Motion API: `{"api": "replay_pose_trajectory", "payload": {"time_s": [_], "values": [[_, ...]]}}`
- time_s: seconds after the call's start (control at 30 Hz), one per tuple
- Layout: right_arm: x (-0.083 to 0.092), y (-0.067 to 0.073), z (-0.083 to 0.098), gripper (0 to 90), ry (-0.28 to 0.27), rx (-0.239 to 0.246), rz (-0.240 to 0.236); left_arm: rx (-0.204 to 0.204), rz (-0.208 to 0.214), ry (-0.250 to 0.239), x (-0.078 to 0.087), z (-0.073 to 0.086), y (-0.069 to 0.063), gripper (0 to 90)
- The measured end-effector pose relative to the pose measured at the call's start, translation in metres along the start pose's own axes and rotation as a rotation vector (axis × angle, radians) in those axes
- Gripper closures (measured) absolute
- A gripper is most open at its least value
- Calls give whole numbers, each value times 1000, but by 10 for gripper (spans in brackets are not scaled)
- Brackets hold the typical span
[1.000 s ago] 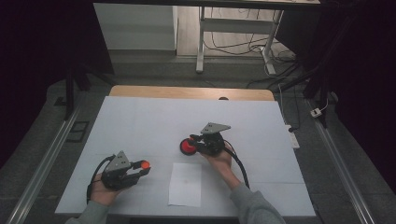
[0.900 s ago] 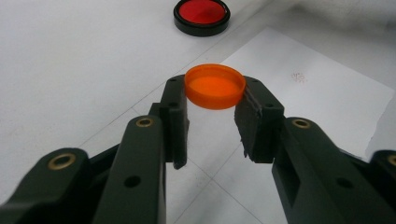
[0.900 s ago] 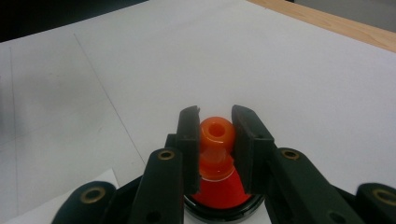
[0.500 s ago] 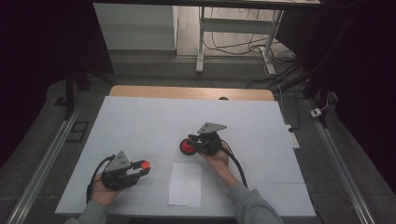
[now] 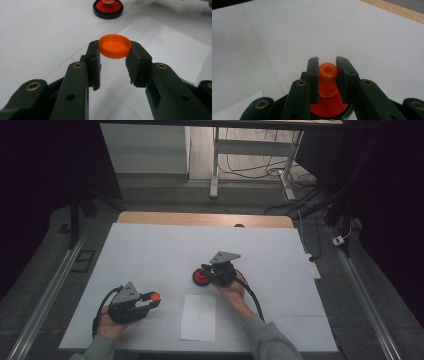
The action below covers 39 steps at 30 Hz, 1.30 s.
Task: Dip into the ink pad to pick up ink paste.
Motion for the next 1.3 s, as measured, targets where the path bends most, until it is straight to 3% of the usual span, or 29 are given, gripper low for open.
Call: {"api": "replay_pose_trajectory", "payload": {"time_s": [0.17, 0.23, 0.5, 0.87, 1.3], "values": [[-1, 2, -1, 727, 12, 19, 20, -1, 0, -1, 0, 0, 0, 649], [-3, 2, 2, 728, 41, 24, 28, 0, -1, -1, 0, 0, 0, 650], [-5, 5, 4, 731, 49, 47, 53, 0, -3, -2, 1, 0, -1, 649], [-5, 2, 9, 733, 18, 5, 38, 1, -4, -11, 4, -1, -1, 649], [-5, 2, 13, 732, 3, 1, 37, 5, -8, -17, 5, -1, -1, 649]]}}
Point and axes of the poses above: each handheld gripper's, and its own axes: x roughly backward along the jaws, z roughly out of its underside, y roughly to its left, the point moved 1 cm from there along -x, roughly forward along the jaws, and after that the axes turned 4 degrees about y, right-handed, at the moved point
